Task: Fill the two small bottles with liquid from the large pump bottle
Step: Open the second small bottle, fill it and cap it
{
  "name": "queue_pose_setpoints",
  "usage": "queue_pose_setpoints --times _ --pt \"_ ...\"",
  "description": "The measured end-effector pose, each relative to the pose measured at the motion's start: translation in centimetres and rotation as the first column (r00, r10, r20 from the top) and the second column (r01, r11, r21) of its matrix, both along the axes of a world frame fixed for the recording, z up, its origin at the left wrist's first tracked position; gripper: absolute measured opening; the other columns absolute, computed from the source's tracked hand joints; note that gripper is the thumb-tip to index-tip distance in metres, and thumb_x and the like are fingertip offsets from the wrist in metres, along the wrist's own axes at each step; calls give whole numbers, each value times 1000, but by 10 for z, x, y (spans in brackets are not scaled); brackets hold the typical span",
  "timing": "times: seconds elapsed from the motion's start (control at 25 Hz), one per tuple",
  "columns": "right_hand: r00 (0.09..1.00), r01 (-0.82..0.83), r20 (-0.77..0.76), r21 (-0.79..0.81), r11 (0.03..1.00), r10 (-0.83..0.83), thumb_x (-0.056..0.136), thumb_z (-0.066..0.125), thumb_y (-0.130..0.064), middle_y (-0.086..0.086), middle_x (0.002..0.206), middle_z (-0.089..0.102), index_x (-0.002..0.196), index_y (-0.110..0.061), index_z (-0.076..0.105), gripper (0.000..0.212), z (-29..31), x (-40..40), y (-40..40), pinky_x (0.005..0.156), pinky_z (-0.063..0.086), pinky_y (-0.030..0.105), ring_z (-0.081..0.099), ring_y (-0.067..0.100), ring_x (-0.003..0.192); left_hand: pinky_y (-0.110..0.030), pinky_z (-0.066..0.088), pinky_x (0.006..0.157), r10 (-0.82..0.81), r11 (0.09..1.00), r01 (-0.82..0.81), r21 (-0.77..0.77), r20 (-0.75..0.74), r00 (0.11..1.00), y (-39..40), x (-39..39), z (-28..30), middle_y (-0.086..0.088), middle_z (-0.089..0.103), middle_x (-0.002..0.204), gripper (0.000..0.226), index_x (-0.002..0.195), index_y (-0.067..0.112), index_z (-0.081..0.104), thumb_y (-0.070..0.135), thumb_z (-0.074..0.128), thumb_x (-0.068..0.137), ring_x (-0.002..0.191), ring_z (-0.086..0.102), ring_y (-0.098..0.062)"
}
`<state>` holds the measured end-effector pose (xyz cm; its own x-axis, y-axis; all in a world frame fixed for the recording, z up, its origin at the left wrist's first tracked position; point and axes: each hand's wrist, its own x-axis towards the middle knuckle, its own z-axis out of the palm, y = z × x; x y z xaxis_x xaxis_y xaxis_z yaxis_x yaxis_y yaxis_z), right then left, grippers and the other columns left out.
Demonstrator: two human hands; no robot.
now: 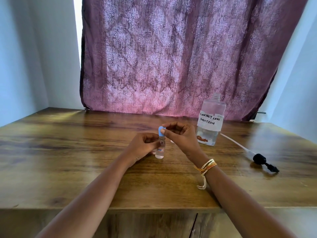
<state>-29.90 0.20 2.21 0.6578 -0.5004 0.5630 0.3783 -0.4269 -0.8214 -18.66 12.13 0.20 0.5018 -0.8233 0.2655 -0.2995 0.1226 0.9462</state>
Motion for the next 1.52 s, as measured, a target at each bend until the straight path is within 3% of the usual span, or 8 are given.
queue_pose_setpoints --times 0.36,0.52,0.68,0.88,1.0,1.2,1.36,1.52 --pt "996 10 -81 -147 989 -22 79 71 6 3 85 73 84 -10 70 17 -3 -5 -7 72 57 22 71 10 78 -40 57 84 26 997 -29 65 45 999 -2 3 -2 -1 78 89 12 91 25 77 26 75 79 86 70 -19" --pt "994 50 -87 -159 986 -65 76 79 -3 8 84 74 92 -3 71 17 -3 -4 -4 70 56 21 71 12 76 -42 57 83 24 999 -25 43 38 999 -2 2 -2 -2 78 89 10 87 29 76 22 75 80 85 69 -19" --pt "986 24 -155 -190 981 -54 73 83 -14 5 98 74 111 -20 69 40 -3 -4 -4 79 58 31 71 17 89 -35 58 78 8 999 -10 32 57 998 -1 2 -2 -1 77 88 12 90 26 75 17 72 82 85 69 -17" --pt "982 -52 -185 -104 993 32 79 71 1 12 98 75 121 -22 60 49 -3 -5 -7 85 57 44 72 25 93 -35 57 78 -4 999 2 32 55 998 -1 1 -3 -2 77 90 11 88 29 75 21 73 81 82 68 -15" --pt "983 0 -185 -91 996 -16 73 81 -3 16 93 72 113 -21 61 48 -3 -3 -5 79 58 39 69 20 81 -39 57 81 -1 1000 0 24 72 997 -1 2 -4 -6 77 92 14 88 29 75 18 73 82 88 71 -22" --pt "973 -102 -216 -63 993 86 82 66 6 12 111 72 128 -15 53 53 0 -7 -7 80 56 30 70 22 99 -19 57 69 -26 999 25 22 62 998 0 0 -1 5 77 87 12 89 29 74 21 73 80 81 69 -7" --pt "973 -14 -230 -107 994 -11 79 73 0 15 98 74 123 -16 57 50 -2 -6 -7 83 58 43 70 32 91 -31 58 78 -13 999 11 30 75 997 -1 2 -3 2 78 88 13 88 33 75 23 74 80 85 70 -15" --pt "973 -15 -232 -87 996 -6 74 81 -6 11 104 73 128 -17 53 62 -1 -5 -5 79 56 26 71 13 92 -31 58 78 -14 999 10 39 100 995 0 4 -4 0 77 91 13 91 29 75 20 72 82 86 71 -16"
